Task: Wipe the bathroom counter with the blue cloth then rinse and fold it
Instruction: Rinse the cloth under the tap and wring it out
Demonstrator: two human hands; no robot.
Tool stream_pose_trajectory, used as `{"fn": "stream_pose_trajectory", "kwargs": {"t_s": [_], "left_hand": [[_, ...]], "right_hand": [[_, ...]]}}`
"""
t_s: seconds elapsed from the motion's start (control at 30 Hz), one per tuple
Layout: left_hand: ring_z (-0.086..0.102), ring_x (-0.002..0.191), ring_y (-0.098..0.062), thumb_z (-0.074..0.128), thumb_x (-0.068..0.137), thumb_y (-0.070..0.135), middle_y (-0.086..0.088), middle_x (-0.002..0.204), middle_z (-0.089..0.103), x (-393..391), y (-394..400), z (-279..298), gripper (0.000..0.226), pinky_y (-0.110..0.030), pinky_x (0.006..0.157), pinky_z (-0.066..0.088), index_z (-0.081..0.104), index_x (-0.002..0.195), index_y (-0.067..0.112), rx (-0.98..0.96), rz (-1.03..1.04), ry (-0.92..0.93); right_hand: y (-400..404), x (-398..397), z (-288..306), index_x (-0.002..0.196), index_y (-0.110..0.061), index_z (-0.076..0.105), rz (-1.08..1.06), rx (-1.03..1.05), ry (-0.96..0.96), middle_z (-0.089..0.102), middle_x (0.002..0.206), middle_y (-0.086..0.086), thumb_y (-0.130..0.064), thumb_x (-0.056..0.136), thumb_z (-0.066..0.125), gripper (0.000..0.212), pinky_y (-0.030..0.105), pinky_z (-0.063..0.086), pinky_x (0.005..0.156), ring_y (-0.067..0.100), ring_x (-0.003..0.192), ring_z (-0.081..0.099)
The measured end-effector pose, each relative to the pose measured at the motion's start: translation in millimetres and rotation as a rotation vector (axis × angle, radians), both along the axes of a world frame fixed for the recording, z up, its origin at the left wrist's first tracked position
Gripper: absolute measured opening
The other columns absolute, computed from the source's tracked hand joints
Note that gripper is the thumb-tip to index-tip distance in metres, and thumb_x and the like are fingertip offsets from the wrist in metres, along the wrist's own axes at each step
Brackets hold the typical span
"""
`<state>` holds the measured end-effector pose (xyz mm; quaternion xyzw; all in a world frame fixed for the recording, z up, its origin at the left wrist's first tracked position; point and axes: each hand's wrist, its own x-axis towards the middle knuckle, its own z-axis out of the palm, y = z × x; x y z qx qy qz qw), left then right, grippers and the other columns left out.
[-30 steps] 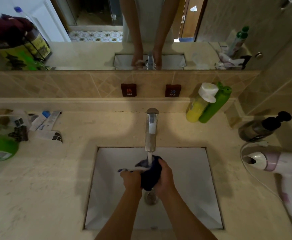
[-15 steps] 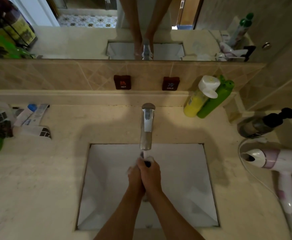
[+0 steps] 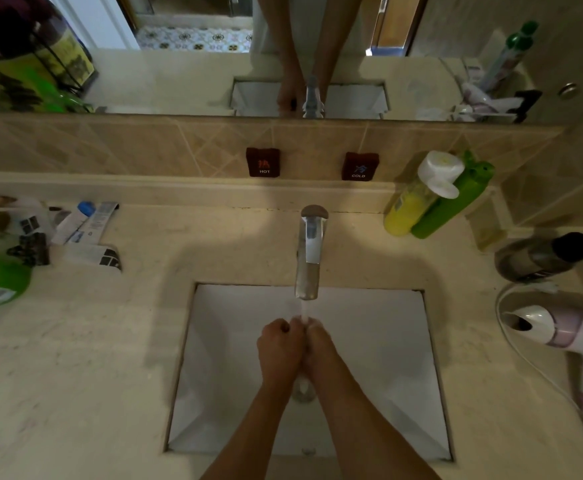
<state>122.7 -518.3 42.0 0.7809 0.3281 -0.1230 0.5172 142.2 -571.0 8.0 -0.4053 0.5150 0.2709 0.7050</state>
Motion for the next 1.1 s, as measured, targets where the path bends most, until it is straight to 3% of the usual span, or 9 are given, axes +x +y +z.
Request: {"fn": "stream_pose_trajectory", "kwargs": {"t_s": [0.17,0.3,0.47,0.57,0.67,0.8,0.9,1.03,1.1], "left_hand": [[0.069,0.07,-0.026,0.071,0.086,0.03,-0.013,0.075,0.07,-1,20,1,0.026,-0.038,0.064,0.058,0.069,0.081,0.005,-0.215,0.247,0.01],[0.07,0.088,-0.032,0.069,0.088,0.031,-0.017,0.098,0.072,-8,26,-10,0.035,-0.036,0.068,0.056,0.068,0.107,0.001,-0.496,0.529,0.139],[0.069,0.101,-0.032,0.041,0.098,0.05,-0.02,0.11,0.073,1,17,4,0.058,-0.042,0.101,0.048,0.075,0.109,0.004,-1.015,0.488,0.188],[0.066,0.106,-0.033,0.054,0.093,0.035,-0.02,0.122,0.068,14,9,-1,0.042,-0.049,0.101,0.05,0.066,0.123,0.007,-0.834,0.406,0.161],[0.068,0.096,-0.034,0.053,0.094,0.014,-0.017,0.106,0.07,22,0,3,0.019,-0.046,0.082,0.057,0.067,0.108,0.01,-0.61,0.306,0.062],[0.067,0.087,-0.032,0.048,0.094,0.025,-0.016,0.095,0.067,16,-9,-2,0.018,-0.043,0.074,0.058,0.062,0.089,0.014,-0.554,0.138,0.073],[0.065,0.072,-0.028,0.051,0.088,0.034,-0.016,0.08,0.065,13,-8,2,0.028,-0.033,0.058,0.051,0.065,0.084,0.01,-0.638,0.131,0.153],[0.068,0.091,-0.033,0.058,0.079,0.051,-0.021,0.097,0.07,24,-5,-13,0.048,-0.044,0.081,0.056,0.071,0.103,0.012,-0.665,0.204,0.127],[0.065,0.089,-0.033,0.058,0.085,0.044,-0.025,0.098,0.065,22,-7,-8,0.035,-0.042,0.079,0.055,0.071,0.101,0.016,-0.661,0.21,0.132]], "right_hand": [[-6,1,12,0.093,0.005,0.075,-0.124,0.013,-0.062,0.071,0.089,0.023,-0.017,0.085,0.069,0.025,0.046,0.061,0.069,0.039,0.081,0.07],[-1,-9,16,0.115,0.007,0.07,-0.287,0.08,-0.122,0.065,0.123,0.033,-0.02,0.09,0.065,0.037,0.061,0.05,0.1,0.052,0.115,0.061],[-11,-16,22,0.123,0.005,0.066,-0.37,0.13,-0.261,0.065,0.123,0.031,-0.01,0.078,0.06,0.048,0.058,0.044,0.109,0.049,0.116,0.06],[-21,-18,26,0.12,0.002,0.068,-0.291,0.028,-0.347,0.066,0.122,0.031,-0.003,0.084,0.053,0.039,0.056,0.048,0.102,0.05,0.114,0.061],[-36,-18,26,0.119,-0.006,0.07,-0.238,-0.027,-0.386,0.071,0.118,0.024,-0.006,0.091,0.057,0.031,0.052,0.053,0.091,0.045,0.111,0.065],[-35,-26,31,0.122,-0.001,0.061,-0.27,0.045,-0.397,0.069,0.116,0.026,-0.007,0.097,0.052,0.027,0.057,0.053,0.095,0.045,0.109,0.065],[-31,-29,34,0.108,-0.002,0.066,-0.231,0.028,-0.432,0.066,0.105,0.023,-0.012,0.093,0.051,0.023,0.048,0.052,0.087,0.038,0.098,0.064],[-29,-26,40,0.093,-0.011,0.071,0.028,-0.188,-0.503,0.072,0.09,0.01,-0.032,0.087,0.064,0.023,0.035,0.049,0.074,0.023,0.084,0.066],[-24,-21,39,0.092,-0.016,0.073,0.145,-0.271,-0.526,0.075,0.09,0.002,-0.031,0.092,0.068,0.015,0.034,0.055,0.079,0.017,0.085,0.07]]}}
